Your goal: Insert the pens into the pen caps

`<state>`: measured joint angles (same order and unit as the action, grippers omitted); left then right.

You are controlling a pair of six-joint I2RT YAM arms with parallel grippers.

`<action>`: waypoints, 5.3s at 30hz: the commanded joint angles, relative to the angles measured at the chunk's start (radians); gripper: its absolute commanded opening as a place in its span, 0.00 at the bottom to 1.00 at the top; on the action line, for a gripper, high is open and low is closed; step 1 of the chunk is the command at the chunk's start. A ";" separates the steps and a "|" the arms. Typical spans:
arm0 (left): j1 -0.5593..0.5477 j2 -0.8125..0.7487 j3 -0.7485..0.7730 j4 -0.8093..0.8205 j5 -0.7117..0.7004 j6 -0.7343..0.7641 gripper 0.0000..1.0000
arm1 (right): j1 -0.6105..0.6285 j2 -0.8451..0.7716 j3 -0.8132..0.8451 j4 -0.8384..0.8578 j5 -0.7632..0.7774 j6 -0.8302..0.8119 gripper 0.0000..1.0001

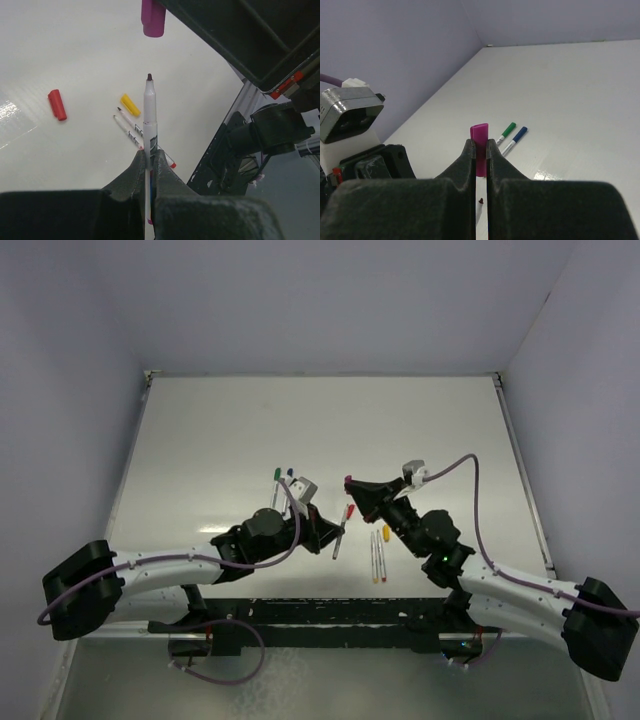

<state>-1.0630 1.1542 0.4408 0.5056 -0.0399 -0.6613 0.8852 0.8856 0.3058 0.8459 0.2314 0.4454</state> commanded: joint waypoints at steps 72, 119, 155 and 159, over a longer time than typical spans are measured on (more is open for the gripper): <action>-0.012 -0.041 -0.053 0.255 -0.061 0.001 0.00 | 0.004 0.012 -0.068 0.228 -0.059 0.150 0.00; 0.083 -0.093 0.068 0.402 -0.244 0.184 0.00 | 0.018 0.111 -0.066 -0.060 -0.207 0.214 0.00; 0.137 -0.091 0.023 -0.078 -0.218 0.067 0.00 | 0.053 -0.076 0.214 -0.394 0.156 0.006 0.46; 0.138 -0.066 0.090 -0.283 -0.302 0.071 0.00 | 0.054 -0.172 0.233 -0.553 0.237 -0.004 0.48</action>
<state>-0.9287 1.0725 0.4515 0.4202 -0.2428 -0.5678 0.9375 0.7902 0.4862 0.4694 0.3370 0.4927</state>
